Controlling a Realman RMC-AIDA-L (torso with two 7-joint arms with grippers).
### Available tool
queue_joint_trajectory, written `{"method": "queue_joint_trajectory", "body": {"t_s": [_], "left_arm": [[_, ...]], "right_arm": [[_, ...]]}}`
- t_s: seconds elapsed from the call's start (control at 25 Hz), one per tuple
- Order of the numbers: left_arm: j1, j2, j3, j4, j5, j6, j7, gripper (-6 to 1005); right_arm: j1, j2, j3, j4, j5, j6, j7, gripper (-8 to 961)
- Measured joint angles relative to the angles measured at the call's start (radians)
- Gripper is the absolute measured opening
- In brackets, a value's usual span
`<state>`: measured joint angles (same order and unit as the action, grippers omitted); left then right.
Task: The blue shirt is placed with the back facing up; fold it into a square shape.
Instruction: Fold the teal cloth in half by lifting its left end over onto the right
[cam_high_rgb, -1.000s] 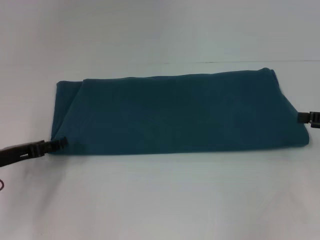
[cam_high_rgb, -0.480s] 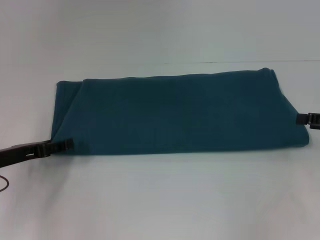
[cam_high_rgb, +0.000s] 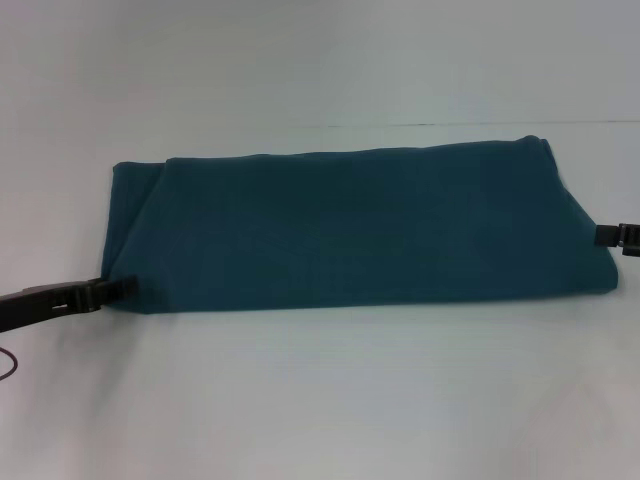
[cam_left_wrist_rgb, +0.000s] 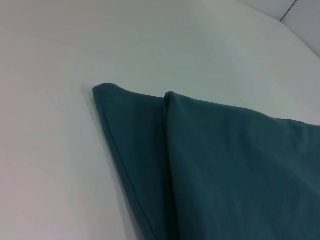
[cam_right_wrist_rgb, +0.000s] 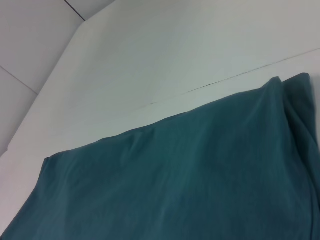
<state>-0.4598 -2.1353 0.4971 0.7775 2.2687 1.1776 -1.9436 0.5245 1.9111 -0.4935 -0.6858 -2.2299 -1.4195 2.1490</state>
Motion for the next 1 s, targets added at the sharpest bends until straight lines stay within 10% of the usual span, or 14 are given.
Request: {"method": "queue_joint_trajectory", "body": {"t_s": [0.68, 1.0], "left_arm": [[-0.01, 0.0, 0.025, 0.004, 0.014, -0.027, -0.015, 64], [-0.01, 0.003, 0.019, 0.016, 0.014, -0.021, -0.02, 16]], "right_arm": [[0.001, 0.002, -0.009, 0.006, -0.036, 0.033, 0.0, 760], [0.01, 0.015, -0.01, 0.01, -0.108, 0.09, 0.013, 760]]}}
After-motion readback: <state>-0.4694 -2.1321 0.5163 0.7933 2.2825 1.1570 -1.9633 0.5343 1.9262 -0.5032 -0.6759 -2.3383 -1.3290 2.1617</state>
